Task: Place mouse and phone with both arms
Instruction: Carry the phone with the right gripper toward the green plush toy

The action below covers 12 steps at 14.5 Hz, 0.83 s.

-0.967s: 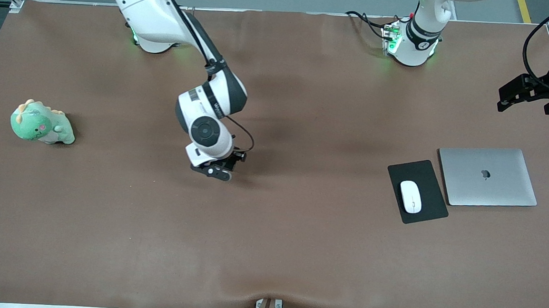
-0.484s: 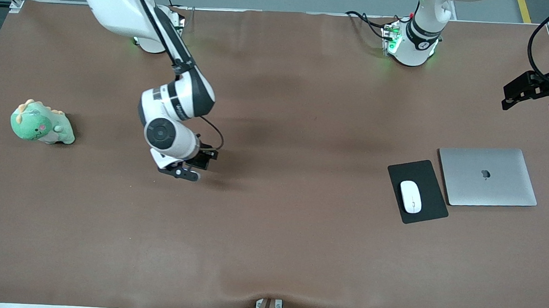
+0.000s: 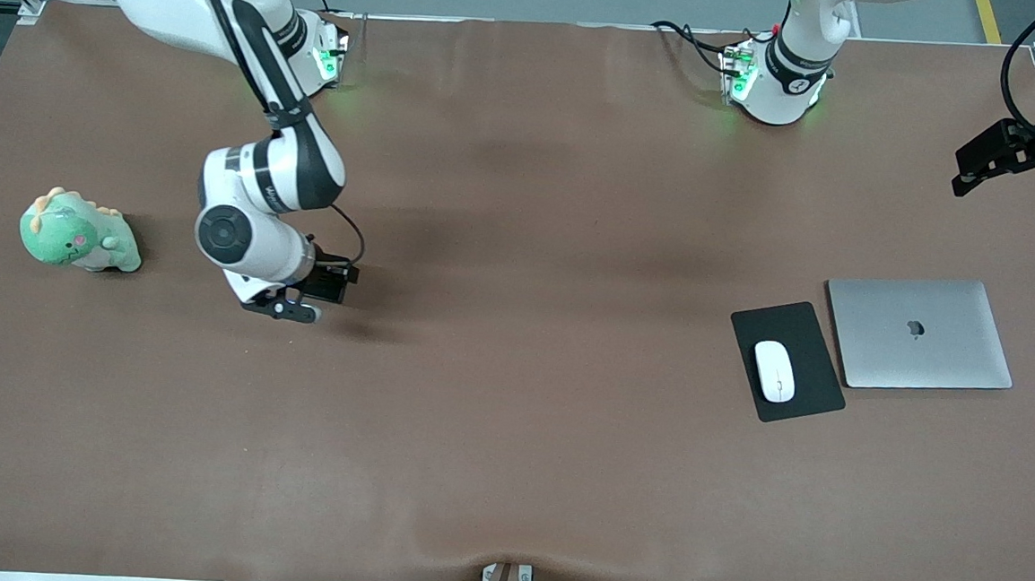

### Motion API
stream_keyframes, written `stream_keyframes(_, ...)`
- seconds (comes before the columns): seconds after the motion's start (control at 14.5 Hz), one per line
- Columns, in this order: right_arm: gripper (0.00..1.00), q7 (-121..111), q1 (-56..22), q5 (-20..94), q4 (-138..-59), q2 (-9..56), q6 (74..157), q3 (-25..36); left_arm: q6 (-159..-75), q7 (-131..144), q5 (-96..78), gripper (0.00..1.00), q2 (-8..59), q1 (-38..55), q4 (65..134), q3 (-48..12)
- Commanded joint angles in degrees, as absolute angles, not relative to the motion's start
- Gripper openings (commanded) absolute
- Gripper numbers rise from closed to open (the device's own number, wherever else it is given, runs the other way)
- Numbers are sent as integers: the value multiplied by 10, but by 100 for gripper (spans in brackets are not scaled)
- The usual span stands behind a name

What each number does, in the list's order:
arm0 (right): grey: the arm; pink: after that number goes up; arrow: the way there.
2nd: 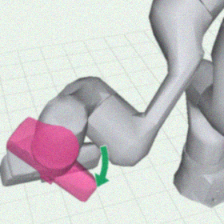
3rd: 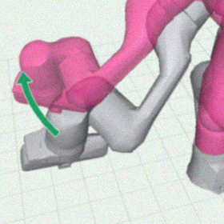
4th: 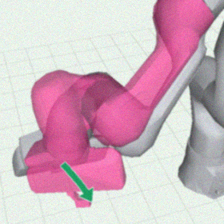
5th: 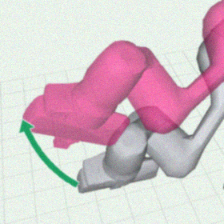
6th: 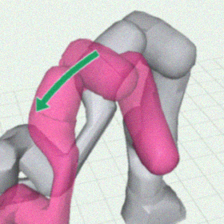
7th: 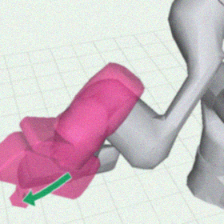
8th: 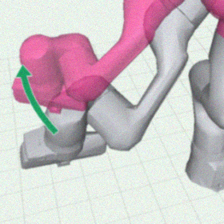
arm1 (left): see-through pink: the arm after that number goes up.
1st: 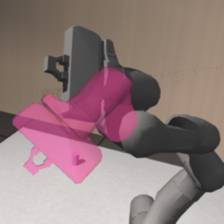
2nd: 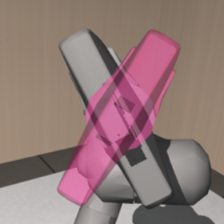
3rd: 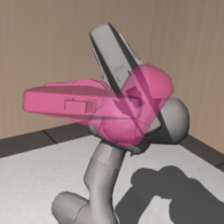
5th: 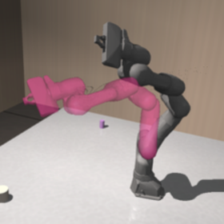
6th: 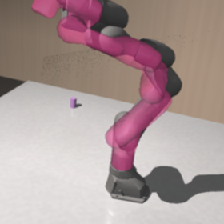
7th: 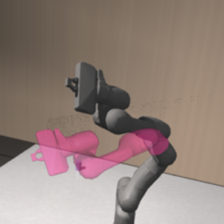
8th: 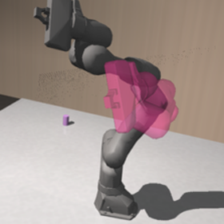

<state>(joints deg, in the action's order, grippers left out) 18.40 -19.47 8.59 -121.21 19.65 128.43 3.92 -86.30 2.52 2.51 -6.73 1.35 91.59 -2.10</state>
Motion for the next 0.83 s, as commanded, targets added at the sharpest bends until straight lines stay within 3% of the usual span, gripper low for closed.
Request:
stream_keyframes(0.0, 0, 156, -160, 74, -1267, 151, 1305, 29, -875, 31, 18, 100, -89, 11, 937, -26)
stream_keyframes(0.21, 0, 151, -128, 8, -1296, 143, 1328, 29, -875, 32, 18, 100, -92, 10, 940, -26)
stream_keyframes(0.76, 0, 28, -16, -10, -1372, 140, 1416, 29, -874, 18, 18, 100, -84, 6, 933, -22)
